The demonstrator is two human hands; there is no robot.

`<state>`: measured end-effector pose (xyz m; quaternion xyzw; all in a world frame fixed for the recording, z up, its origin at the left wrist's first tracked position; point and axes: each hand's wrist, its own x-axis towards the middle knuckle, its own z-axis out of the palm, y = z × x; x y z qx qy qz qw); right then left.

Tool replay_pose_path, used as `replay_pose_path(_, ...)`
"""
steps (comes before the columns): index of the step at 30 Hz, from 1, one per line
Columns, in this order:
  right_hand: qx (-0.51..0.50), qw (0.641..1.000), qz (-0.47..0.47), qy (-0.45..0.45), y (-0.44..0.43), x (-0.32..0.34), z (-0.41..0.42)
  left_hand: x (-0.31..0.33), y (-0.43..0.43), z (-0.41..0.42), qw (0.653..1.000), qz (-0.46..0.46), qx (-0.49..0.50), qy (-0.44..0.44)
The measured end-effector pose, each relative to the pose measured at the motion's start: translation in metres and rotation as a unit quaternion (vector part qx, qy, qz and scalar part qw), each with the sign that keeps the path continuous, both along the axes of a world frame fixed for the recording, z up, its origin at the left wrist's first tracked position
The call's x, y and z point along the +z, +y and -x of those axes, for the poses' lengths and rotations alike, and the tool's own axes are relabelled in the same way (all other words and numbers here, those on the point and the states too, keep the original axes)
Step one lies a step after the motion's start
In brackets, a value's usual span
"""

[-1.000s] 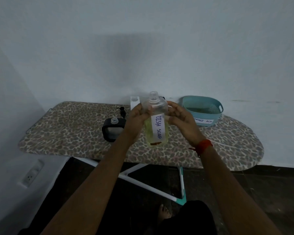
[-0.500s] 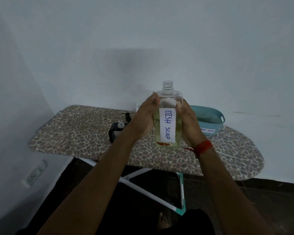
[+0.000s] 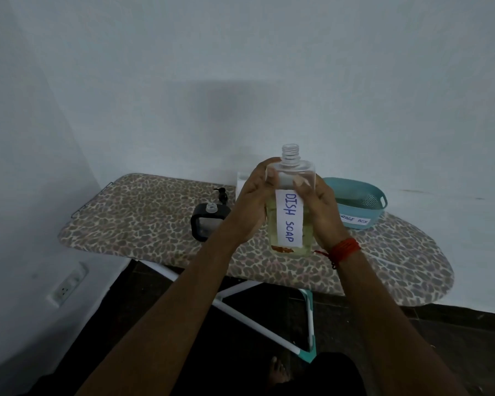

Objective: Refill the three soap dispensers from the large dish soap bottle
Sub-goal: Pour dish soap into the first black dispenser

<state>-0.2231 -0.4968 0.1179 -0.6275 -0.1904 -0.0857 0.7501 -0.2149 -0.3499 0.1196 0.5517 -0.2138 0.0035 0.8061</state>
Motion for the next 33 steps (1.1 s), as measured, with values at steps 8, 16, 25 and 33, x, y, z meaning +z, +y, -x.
replay_pose_path(8, -0.045, 0.997, -0.040, 0.038, 0.022, -0.026, -0.006, -0.009, 0.051, -0.023, 0.961, -0.257, 0.095, -0.045)
replay_pose_path(16, -0.015, 0.999, -0.027, 0.038, 0.023, -0.041, -0.019, -0.094, 0.173, -0.060, 0.846, -0.455, 0.251, 0.123)
replay_pose_path(25, 0.025, 0.999, 0.009, 0.046, 0.025, -0.052, -0.029, -0.146, 0.191, -0.085, 0.876, -0.431, 0.167, 0.138)
replay_pose_path(33, 0.011, 0.998, 0.014, 0.060, 0.029, -0.056, -0.040, -0.160, 0.176, -0.077, 0.876, -0.409, 0.233, 0.110)
